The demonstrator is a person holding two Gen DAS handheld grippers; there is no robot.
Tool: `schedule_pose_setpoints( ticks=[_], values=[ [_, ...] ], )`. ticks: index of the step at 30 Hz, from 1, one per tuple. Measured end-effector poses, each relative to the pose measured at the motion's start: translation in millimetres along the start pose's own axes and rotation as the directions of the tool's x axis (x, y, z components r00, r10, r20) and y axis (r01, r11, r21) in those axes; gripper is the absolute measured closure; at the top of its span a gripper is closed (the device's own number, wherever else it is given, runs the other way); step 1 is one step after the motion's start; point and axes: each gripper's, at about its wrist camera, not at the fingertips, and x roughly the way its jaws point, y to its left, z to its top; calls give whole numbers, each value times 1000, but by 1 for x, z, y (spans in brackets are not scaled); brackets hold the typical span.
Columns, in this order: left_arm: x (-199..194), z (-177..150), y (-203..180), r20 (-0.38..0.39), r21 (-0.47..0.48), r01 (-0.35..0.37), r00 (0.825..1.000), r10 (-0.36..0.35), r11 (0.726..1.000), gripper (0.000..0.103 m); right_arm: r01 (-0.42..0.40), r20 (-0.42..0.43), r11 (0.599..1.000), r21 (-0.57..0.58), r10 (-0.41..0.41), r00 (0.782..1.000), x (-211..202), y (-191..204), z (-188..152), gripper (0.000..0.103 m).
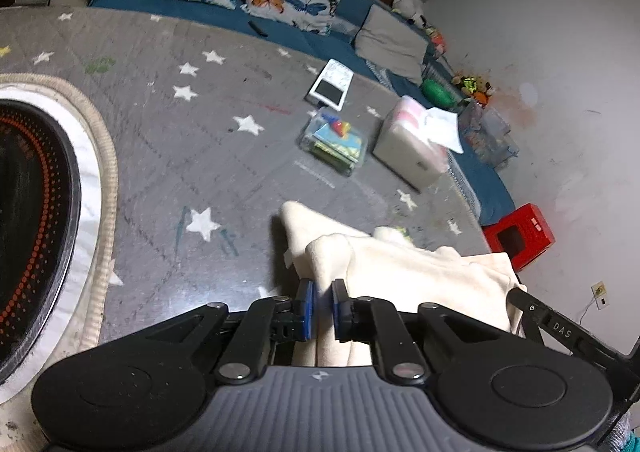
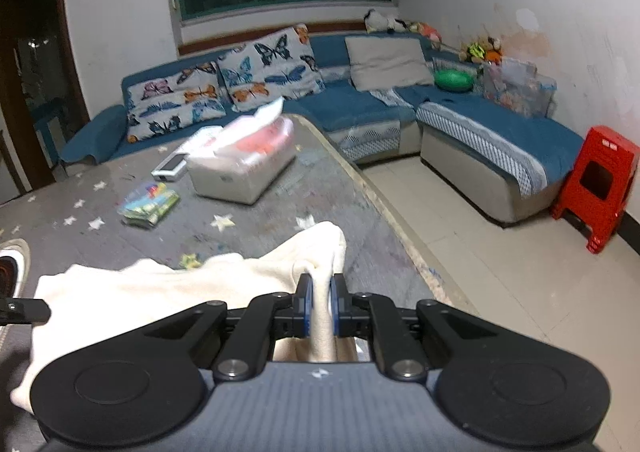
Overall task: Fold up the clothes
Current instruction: 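Lower the folded sweatshirt onto the table and open both grippers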
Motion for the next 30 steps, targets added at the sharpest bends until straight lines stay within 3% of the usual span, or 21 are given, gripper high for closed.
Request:
schedule_pose_setpoints(
  ticks=[6, 10, 18, 30],
  values=[
    [-3, 5, 7, 18, 8, -37, 999, 37, 999, 89, 14, -5, 1000, 3, -14, 1000, -1, -1, -2, 91],
    [-9, 10, 5, 45, 12, -48, 998, 47, 999, 78, 2, 21, 1000, -23, -2, 1000, -10, 9, 0, 88],
    [-7, 9, -28, 40, 95, 15, 999, -19, 995, 78, -87, 1, 994, -68, 87, 996, -3, 36, 3, 87],
    [24, 9, -62, 0, 212, 19, 1000, -20, 977, 76, -83, -48, 994, -70, 80, 996, 32, 49, -3, 81]
  ],
)
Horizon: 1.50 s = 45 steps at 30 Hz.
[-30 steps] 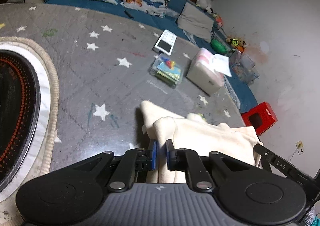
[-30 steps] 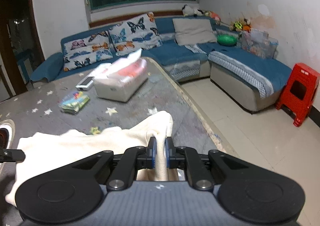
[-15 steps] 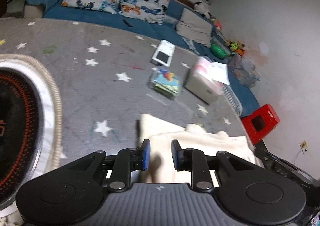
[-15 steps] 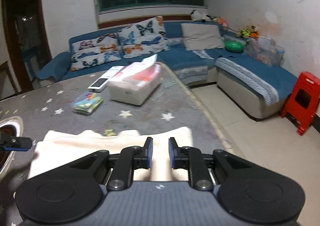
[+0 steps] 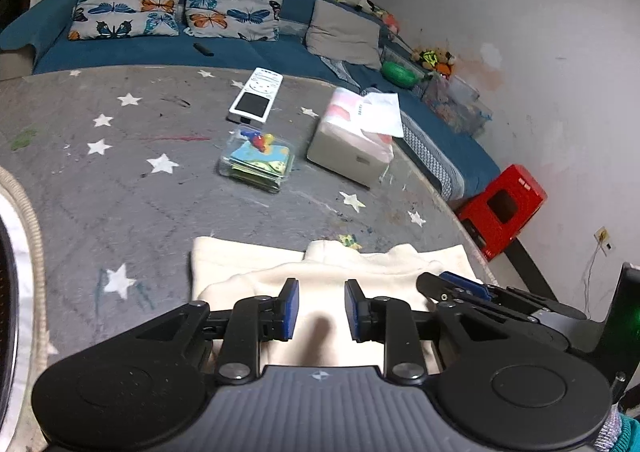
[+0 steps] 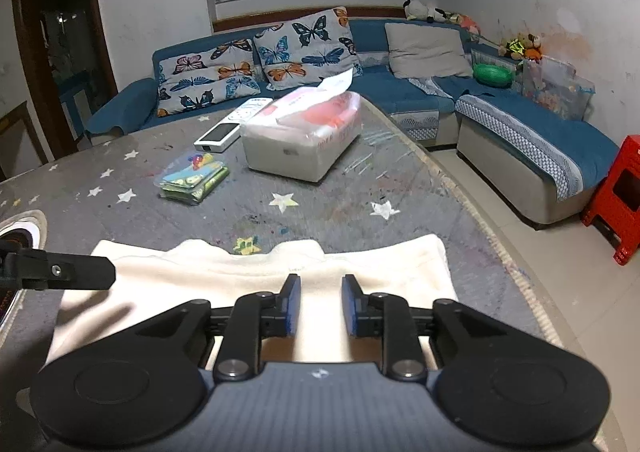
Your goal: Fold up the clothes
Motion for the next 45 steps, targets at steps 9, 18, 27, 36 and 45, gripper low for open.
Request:
schedule_pose_setpoints(
  ticks=[9, 18, 27, 36, 45],
  values=[
    [21, -7, 0, -42, 25, -19, 999, 20, 1000, 73, 8, -3, 1000, -6, -8, 1000, 6, 0, -2, 71],
    [5, -14, -5, -18, 71, -21, 1000, 23, 997, 62, 7, 12, 1000, -13, -7, 1000, -10, 1, -4, 56],
    [-16, -33, -7, -3, 128, -29, 1000, 30, 991, 57, -13, 2, 998, -55, 13, 1000, -39, 8, -26, 46],
    [-32, -64, -2, -18, 177, -45, 999, 49, 983, 55, -16, 16, 993, -115, 17, 1000, -74, 20, -56, 37],
    [-43, -86, -1, -22, 201, -49, 998, 54, 978, 46, -20, 14, 991, -133, 22, 1000, -88, 32, -74, 22]
  ],
)
